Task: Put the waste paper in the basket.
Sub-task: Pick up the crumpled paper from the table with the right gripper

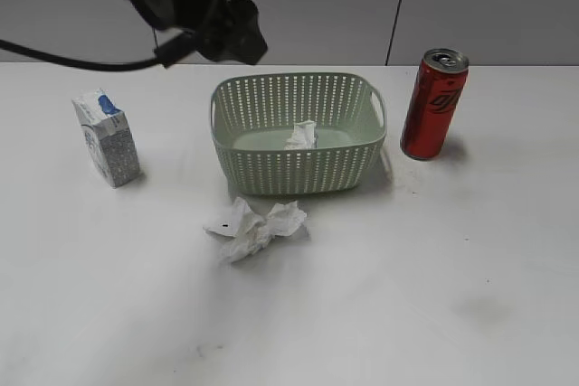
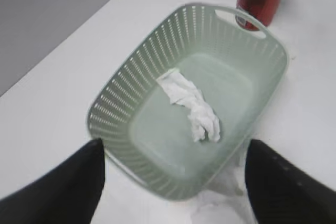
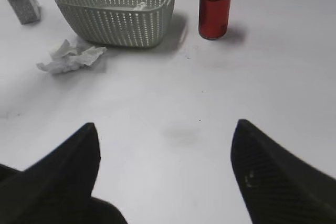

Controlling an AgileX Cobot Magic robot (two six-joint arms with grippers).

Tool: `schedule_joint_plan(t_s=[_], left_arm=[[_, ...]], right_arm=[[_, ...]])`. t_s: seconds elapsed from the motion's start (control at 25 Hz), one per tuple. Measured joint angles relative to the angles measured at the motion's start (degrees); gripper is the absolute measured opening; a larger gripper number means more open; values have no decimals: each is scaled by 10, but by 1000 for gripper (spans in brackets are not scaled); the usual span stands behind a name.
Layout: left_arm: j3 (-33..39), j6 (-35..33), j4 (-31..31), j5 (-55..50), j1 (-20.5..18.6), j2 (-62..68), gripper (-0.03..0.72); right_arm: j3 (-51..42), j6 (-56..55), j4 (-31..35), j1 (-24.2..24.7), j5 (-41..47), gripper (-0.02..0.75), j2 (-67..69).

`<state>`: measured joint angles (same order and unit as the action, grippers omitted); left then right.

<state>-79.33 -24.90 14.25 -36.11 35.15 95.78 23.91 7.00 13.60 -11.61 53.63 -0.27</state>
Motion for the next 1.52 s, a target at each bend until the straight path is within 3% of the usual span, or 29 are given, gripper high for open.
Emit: schedule_joint_plan(t_s=[0.2, 0.48, 0.72, 0.88, 1.0, 1.12, 1.32, 1.52], left_arm=[[-52, 32, -6, -175, -51, -39, 584], [-44, 76, -47, -308, -167, -80, 580], [39, 82, -49, -308, -273, -160, 580], [137, 82, -49, -286, -307, -243, 580], [207, 83, -48, -275, -312, -322, 580], [278, 93, -48, -273, -312, -405, 580], [382, 119, -48, -268, -312, -559, 580], [447, 137, -45, -259, -312, -729, 580]], right_arm=[[10, -11, 44, 0, -62, 589, 36], [29, 34, 76, 0, -72, 589, 231], [116, 118, 85, 0, -74, 589, 434], [186, 155, 98, -14, -77, 589, 551], [234, 153, 98, -68, -85, 589, 638], [274, 113, 81, -160, -116, 589, 712], [342, -55, -23, -309, -167, 589, 841], [409, -223, -79, -365, -203, 560, 972]])
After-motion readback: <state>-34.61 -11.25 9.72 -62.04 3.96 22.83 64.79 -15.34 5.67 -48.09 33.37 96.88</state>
